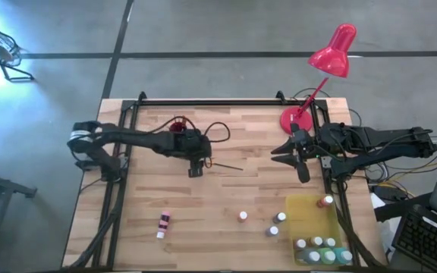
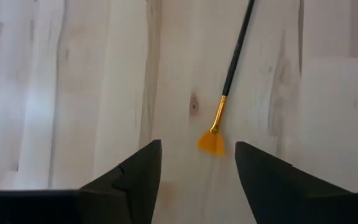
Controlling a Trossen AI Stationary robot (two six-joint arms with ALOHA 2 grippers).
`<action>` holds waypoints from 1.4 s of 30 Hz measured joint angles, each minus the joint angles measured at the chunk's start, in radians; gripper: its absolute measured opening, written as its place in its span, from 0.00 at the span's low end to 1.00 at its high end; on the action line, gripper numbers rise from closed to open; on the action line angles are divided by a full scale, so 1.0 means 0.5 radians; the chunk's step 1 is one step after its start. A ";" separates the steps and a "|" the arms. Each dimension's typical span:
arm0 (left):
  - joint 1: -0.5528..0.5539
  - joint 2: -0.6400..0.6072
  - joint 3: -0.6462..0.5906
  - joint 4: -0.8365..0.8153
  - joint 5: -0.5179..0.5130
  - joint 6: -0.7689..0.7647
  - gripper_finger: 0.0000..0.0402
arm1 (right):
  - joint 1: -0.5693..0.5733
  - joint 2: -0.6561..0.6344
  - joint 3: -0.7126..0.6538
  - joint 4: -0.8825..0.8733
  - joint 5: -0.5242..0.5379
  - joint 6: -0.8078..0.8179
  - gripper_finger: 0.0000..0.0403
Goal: Pick & Place Paint Supplies
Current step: Put the black paint brush into the pink cup
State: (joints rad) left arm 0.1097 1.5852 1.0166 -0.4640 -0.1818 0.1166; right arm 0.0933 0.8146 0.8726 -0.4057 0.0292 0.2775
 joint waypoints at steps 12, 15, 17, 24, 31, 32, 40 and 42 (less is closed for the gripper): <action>0.001 0.230 0.119 -0.043 0.026 0.112 0.53 | 0.000 0.001 -0.003 0.002 0.001 0.000 0.21; 0.005 0.284 0.154 -0.062 0.097 0.112 0.53 | 0.000 0.002 -0.003 0.001 0.001 0.000 0.18; 0.009 0.316 0.171 -0.068 0.127 0.113 0.53 | 0.000 0.002 -0.005 0.002 0.000 0.000 0.16; 0.044 0.449 0.192 -0.113 0.148 0.113 0.51 | 0.001 0.002 -0.028 0.001 0.000 0.000 0.12; 0.063 0.486 0.200 -0.112 0.161 0.104 0.49 | 0.001 0.002 -0.033 0.000 0.000 0.000 0.10; 0.063 0.486 0.200 -0.111 0.168 0.100 0.48 | 0.000 0.002 -0.033 0.001 0.000 0.000 0.10; 0.062 0.490 0.195 -0.102 0.189 0.040 0.27 | 0.000 0.002 -0.033 0.001 0.000 -0.001 0.15; 0.062 0.491 0.194 -0.092 0.189 0.025 0.20 | 0.000 0.002 -0.033 0.001 0.000 0.000 0.16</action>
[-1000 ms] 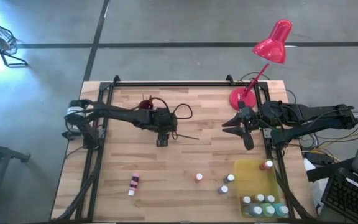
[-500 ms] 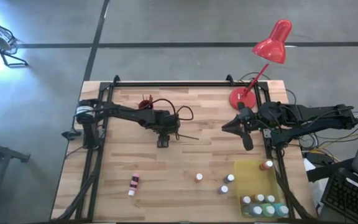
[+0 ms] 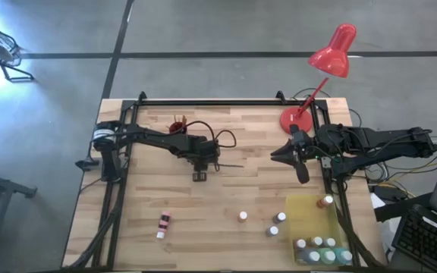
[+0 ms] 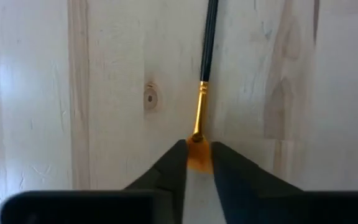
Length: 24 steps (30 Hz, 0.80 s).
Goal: Pick & Place Paint Supplies
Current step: Put the black paint brush into the pink cup
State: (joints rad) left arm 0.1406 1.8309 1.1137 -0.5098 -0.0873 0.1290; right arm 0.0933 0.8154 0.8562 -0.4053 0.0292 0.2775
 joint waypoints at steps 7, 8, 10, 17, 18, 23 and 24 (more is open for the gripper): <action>0.002 0.004 0.013 0.009 -0.034 -0.050 0.02 | 0.000 0.000 0.000 0.000 0.000 0.008 0.21; 0.002 0.005 0.017 0.006 -0.038 -0.045 0.02 | 0.000 0.000 0.000 0.000 0.000 0.008 0.21; 0.003 0.006 0.031 -0.016 -0.039 -0.033 0.01 | 0.000 0.000 0.000 0.000 0.000 0.012 0.22; -0.001 0.005 0.211 -0.267 -0.052 0.007 0.01 | 0.000 0.000 0.000 0.000 0.000 0.022 0.25; -0.005 0.005 0.247 -0.312 -0.052 0.019 0.01 | 0.000 0.000 0.000 0.000 0.000 0.023 0.26; -0.027 0.002 0.463 -0.492 -0.055 0.109 0.00 | 0.000 0.000 0.000 0.000 0.000 0.023 0.27; -0.036 0.002 0.513 -0.550 -0.075 0.133 0.00 | 0.000 0.000 0.000 0.000 0.000 0.023 0.27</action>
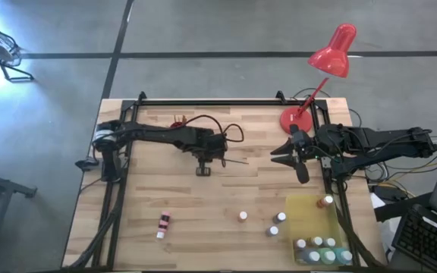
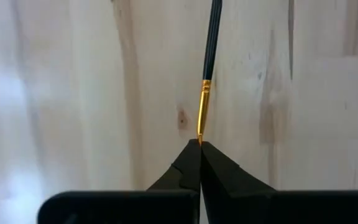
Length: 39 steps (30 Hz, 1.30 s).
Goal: Pick & Place Paint Supplies
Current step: Put the black paint brush into the pink cup
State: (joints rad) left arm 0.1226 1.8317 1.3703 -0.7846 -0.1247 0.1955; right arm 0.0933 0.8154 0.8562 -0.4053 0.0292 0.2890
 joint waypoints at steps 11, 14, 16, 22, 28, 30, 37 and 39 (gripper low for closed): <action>-0.183 -0.003 0.557 -0.783 -0.989 0.357 0.00 | 0.000 0.000 0.000 0.000 0.000 -0.002 0.19; -0.250 -0.003 0.698 -1.004 -1.336 0.377 0.00 | 0.000 0.000 0.000 0.000 0.000 -0.001 0.17; -0.285 -0.006 0.793 -1.178 -1.488 0.353 0.00 | 0.001 0.000 0.000 -0.001 0.000 -0.002 0.15; -0.327 -0.051 0.993 -1.576 -1.567 0.089 0.00 | 0.000 0.000 0.000 -0.002 0.000 -0.004 0.11; -0.337 -0.343 0.875 -1.575 -1.484 0.080 0.00 | 0.000 -0.001 -0.001 -0.008 -0.001 -0.008 0.12; -0.337 -0.470 0.806 -1.569 -1.479 0.076 0.00 | 0.000 -0.001 -0.001 -0.008 -0.001 -0.008 0.13; -0.319 -0.858 0.498 -1.573 -1.497 0.268 0.00 | 0.000 -0.001 -0.001 -0.008 -0.001 -0.024 0.19; -0.313 -0.935 0.404 -1.575 -1.561 0.465 0.00 | 0.000 -0.001 -0.001 -0.008 -0.001 -0.033 0.20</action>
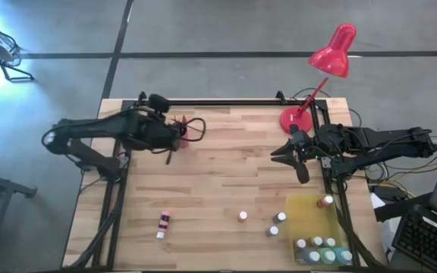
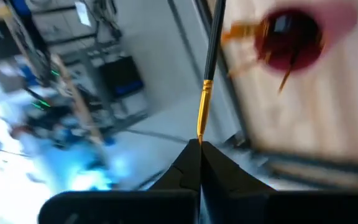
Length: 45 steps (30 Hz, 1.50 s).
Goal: Pick & Place Paint Supplies
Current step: Put the black paint brush into the pink cup
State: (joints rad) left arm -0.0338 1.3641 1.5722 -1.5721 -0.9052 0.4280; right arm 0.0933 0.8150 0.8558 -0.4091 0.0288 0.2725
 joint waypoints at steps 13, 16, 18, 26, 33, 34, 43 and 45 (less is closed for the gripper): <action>0.030 -0.175 -0.507 0.008 -0.766 0.940 0.00 | 0.001 0.000 0.000 0.012 0.001 0.018 0.26; 0.030 -0.153 -0.536 0.016 -0.785 0.998 0.00 | 0.000 0.000 0.000 0.030 0.001 0.018 0.25; 0.030 -0.132 -0.538 0.021 -0.786 1.015 0.00 | 0.000 0.000 0.000 0.053 0.001 0.016 0.24; 0.030 -0.021 -0.537 0.052 -0.787 1.101 0.00 | 0.000 0.000 0.000 0.069 0.002 -0.020 0.16; 0.030 0.082 -0.537 0.055 -0.781 1.130 0.00 | 0.000 0.000 0.000 0.069 0.002 -0.021 0.11; 0.030 0.097 -0.537 0.055 -0.778 1.130 0.00 | 0.000 0.000 0.000 0.069 0.002 -0.021 0.11; 0.030 0.252 -0.537 0.074 -0.666 1.127 0.00 | 0.000 0.000 0.000 0.069 0.002 -0.021 0.14; 0.030 0.298 -0.537 0.077 -0.655 1.124 0.00 | 0.000 0.000 0.000 0.073 0.002 -0.021 0.16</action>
State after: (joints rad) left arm -0.0189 1.5129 1.3037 -1.5334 -1.2328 0.9900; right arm 0.0933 0.8150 0.8558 -0.3728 0.0296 0.2619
